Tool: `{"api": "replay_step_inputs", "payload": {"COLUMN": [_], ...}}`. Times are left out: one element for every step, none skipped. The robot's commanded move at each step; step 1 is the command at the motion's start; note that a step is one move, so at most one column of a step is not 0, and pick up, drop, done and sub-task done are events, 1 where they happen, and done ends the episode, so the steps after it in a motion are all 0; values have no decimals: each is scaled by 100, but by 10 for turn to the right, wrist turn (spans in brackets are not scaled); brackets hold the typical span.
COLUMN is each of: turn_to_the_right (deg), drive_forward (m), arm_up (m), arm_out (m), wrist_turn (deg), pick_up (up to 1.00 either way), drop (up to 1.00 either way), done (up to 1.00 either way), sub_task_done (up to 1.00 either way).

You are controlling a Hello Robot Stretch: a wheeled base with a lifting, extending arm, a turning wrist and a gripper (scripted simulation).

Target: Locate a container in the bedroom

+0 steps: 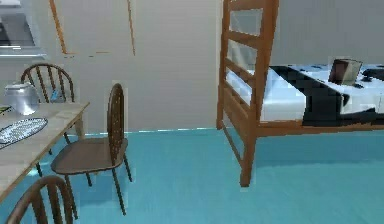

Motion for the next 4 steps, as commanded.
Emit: {"api": "replay_step_inputs", "payload": {"turn_to_the_right": [0,-30,0,-450], "drive_forward": [100,0,60,0], "arm_up": [0,0,0,0], "arm_out": [0,0,0,0], "wrist_turn": [0,0,0,0], "pick_up": [0,0,0,0], "drop": [0,0,0,0], "done": [0,0,0,0], "sub_task_done": [0,0,0,0]}}
